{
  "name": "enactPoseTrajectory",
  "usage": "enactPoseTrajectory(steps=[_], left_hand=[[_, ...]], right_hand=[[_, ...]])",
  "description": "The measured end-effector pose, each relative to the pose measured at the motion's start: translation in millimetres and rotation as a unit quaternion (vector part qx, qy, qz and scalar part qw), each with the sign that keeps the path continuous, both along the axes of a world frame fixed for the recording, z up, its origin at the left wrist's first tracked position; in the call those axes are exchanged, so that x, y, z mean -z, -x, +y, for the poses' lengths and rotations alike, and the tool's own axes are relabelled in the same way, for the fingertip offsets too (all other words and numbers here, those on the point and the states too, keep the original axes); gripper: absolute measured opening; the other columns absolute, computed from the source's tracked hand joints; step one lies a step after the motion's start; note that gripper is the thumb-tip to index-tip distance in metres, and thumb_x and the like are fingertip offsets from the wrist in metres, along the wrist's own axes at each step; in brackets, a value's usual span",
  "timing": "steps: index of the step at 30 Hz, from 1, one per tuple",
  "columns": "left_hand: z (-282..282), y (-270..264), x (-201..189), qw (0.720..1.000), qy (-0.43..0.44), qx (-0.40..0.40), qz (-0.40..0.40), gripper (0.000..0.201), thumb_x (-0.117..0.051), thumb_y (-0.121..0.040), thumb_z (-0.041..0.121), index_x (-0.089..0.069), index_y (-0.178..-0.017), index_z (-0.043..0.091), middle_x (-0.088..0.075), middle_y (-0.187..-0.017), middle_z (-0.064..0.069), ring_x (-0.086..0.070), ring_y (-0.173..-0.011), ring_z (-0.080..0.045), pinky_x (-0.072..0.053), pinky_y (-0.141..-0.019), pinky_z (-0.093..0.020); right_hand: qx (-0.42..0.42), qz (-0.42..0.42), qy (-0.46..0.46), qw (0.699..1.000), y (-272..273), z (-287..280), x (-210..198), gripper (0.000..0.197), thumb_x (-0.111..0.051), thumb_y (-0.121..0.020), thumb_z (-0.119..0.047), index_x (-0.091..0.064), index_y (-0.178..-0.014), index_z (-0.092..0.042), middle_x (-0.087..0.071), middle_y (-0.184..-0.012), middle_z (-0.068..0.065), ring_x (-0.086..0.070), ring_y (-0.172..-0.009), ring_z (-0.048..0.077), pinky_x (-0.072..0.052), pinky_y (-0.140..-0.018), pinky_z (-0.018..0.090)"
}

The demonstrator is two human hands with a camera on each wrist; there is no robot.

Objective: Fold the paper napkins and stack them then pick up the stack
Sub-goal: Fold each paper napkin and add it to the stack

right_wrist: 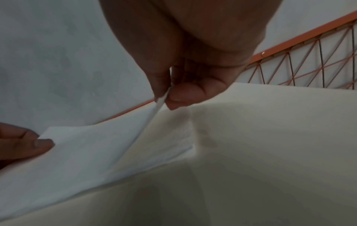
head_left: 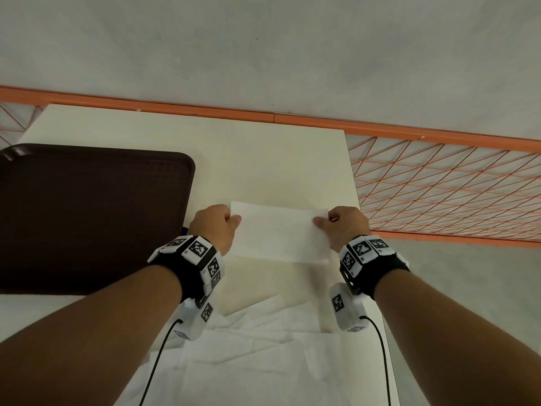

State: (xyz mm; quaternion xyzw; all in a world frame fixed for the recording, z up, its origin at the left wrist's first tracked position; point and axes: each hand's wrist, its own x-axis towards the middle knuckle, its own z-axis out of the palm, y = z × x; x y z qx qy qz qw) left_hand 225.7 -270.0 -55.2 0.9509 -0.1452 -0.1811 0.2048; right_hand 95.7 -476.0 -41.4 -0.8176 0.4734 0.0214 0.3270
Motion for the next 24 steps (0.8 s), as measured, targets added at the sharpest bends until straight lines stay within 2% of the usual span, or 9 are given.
enactPoseTrajectory(steps=[2,6,9,12,15,17,20,22,24], left_hand=[[-3,-3,1,1.000,-0.007,0.002,-0.001,0.032,-0.051,-0.094,0.037,-0.057,-0.079,0.009,-0.062,-0.080,-0.008,-0.054,-0.072,-0.027,-0.035,-0.060,-0.029],[-6,-7,4,0.999,-0.034,0.013,-0.001,0.035,-0.051,-0.094,0.038,-0.049,-0.071,0.013,-0.060,-0.079,-0.007,-0.053,-0.070,-0.026,-0.035,-0.059,-0.030],[-6,-7,5,0.998,-0.054,0.014,0.002,0.033,-0.051,-0.094,0.043,-0.055,-0.081,0.012,-0.061,-0.085,-0.006,-0.054,-0.074,-0.025,-0.038,-0.062,-0.030],[-4,-7,5,0.996,-0.087,0.003,0.001,0.042,-0.050,-0.091,0.052,-0.059,-0.091,0.012,-0.063,-0.092,-0.008,-0.060,-0.084,-0.028,-0.045,-0.067,-0.033],[-5,-8,0,0.990,-0.136,0.018,-0.018,0.047,-0.047,-0.091,0.056,-0.055,-0.086,0.010,-0.064,-0.095,-0.010,-0.056,-0.080,-0.027,-0.043,-0.065,-0.034],[-7,-5,-5,0.985,-0.163,0.041,-0.026,0.044,-0.047,-0.093,0.053,-0.053,-0.084,0.011,-0.064,-0.097,-0.010,-0.054,-0.078,-0.026,-0.042,-0.063,-0.032],[-11,2,-9,0.980,-0.186,0.066,-0.025,0.044,-0.049,-0.094,0.049,-0.060,-0.099,0.007,-0.064,-0.103,-0.011,-0.061,-0.093,-0.030,-0.042,-0.066,-0.031],[-13,6,-11,0.979,-0.190,0.076,-0.023,0.045,-0.048,-0.094,0.048,-0.060,-0.102,0.005,-0.065,-0.106,-0.012,-0.062,-0.097,-0.030,-0.042,-0.066,-0.031],[-10,9,-16,0.978,-0.189,0.081,-0.027,0.047,-0.047,-0.095,0.048,-0.061,-0.105,0.005,-0.064,-0.108,-0.013,-0.062,-0.098,-0.031,-0.042,-0.067,-0.031]], right_hand=[[-0.001,0.006,-0.003,1.000,-3,-1,2,0.021,-0.070,-0.084,-0.037,-0.061,-0.084,-0.018,-0.060,-0.084,0.002,-0.053,-0.077,0.021,-0.039,-0.068,0.025],[0.001,0.024,-0.004,1.000,-6,-3,5,0.022,-0.070,-0.084,-0.038,-0.064,-0.088,-0.017,-0.061,-0.085,0.001,-0.053,-0.077,0.021,-0.041,-0.069,0.026],[0.006,0.038,0.005,0.999,-6,-2,8,0.028,-0.070,-0.082,-0.040,-0.065,-0.098,-0.018,-0.064,-0.093,0.002,-0.053,-0.080,0.021,-0.041,-0.071,0.026],[0.015,0.044,0.014,0.999,-3,-2,8,0.038,-0.068,-0.083,-0.044,-0.062,-0.110,-0.016,-0.065,-0.109,0.006,-0.057,-0.093,0.025,-0.043,-0.077,0.028],[0.000,0.078,0.038,0.996,0,1,5,0.047,-0.062,-0.087,-0.048,-0.059,-0.119,-0.012,-0.063,-0.116,0.009,-0.059,-0.107,0.029,-0.044,-0.081,0.031],[-0.015,0.109,0.050,0.993,1,5,4,0.047,-0.060,-0.088,-0.048,-0.060,-0.117,-0.012,-0.064,-0.115,0.010,-0.061,-0.105,0.030,-0.046,-0.080,0.032],[-0.030,0.138,0.056,0.988,-1,11,6,0.038,-0.061,-0.088,-0.042,-0.063,-0.110,-0.011,-0.065,-0.109,0.010,-0.061,-0.095,0.030,-0.042,-0.071,0.028],[-0.042,0.144,0.060,0.987,-2,15,6,0.035,-0.060,-0.089,-0.040,-0.064,-0.106,-0.010,-0.066,-0.107,0.011,-0.059,-0.089,0.030,-0.041,-0.069,0.028],[-0.041,0.140,0.056,0.988,0,18,2,0.037,-0.059,-0.090,-0.042,-0.062,-0.108,-0.009,-0.065,-0.111,0.013,-0.061,-0.095,0.031,-0.043,-0.072,0.030]])
